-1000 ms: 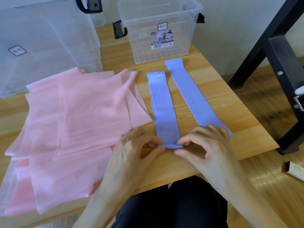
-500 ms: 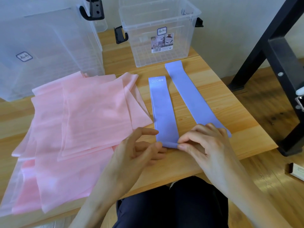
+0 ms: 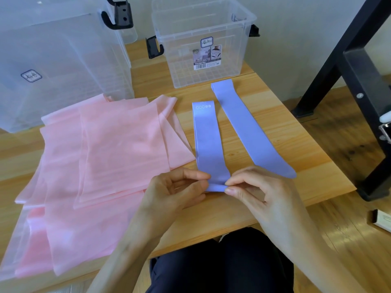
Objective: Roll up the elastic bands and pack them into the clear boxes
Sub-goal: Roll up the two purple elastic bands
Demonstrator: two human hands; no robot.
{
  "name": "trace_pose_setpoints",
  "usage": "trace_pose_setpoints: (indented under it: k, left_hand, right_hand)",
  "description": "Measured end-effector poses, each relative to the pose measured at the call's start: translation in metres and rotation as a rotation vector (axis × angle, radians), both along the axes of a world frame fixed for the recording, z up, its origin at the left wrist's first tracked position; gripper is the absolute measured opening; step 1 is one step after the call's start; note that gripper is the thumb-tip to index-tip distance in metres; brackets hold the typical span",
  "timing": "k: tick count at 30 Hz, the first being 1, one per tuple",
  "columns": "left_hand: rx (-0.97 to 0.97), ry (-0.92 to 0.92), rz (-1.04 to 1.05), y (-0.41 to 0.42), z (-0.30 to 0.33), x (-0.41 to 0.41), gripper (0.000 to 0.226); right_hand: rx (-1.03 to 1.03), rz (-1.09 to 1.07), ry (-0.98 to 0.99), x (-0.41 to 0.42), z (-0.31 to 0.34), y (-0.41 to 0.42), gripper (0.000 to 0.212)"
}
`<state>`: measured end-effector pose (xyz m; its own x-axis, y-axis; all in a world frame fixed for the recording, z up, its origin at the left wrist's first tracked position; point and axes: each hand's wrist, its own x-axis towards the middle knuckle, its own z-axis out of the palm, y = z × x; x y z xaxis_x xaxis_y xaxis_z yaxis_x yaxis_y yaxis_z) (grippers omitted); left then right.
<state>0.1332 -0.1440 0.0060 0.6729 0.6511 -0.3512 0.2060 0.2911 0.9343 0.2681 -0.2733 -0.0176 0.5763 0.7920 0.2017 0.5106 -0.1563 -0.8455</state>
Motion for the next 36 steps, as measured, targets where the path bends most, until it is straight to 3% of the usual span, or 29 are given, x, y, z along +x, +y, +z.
trace_pose_setpoints:
  k: [2,7,9,13,15,36]
  left_hand:
    - [-0.014,-0.012,-0.005,-0.001,0.002,0.001,0.019]
    - [-0.023,-0.044,0.017,-0.004,0.003,0.003,0.014]
    - [-0.015,-0.056,0.022,-0.005,0.002,0.002,0.016]
    - [-0.013,-0.064,0.047,-0.005,0.001,0.001,0.016]
    - [-0.005,-0.061,0.037,-0.005,0.000,0.000,0.016]
    - [0.037,0.026,-0.020,-0.007,0.002,-0.001,0.019]
  right_hand:
    - [0.034,-0.017,0.087,-0.001,-0.001,0.000,0.001]
    - [0.048,-0.046,0.028,-0.007,0.000,0.003,0.012]
    - [0.036,-0.050,0.085,-0.008,0.002,0.002,0.003]
    - [0.115,-0.115,0.659,-0.005,0.015,0.001,0.020]
    - [0.128,-0.142,0.766,-0.002,0.019,0.004,0.021]
    - [0.040,-0.112,0.646,-0.003,0.010,0.026,0.012]
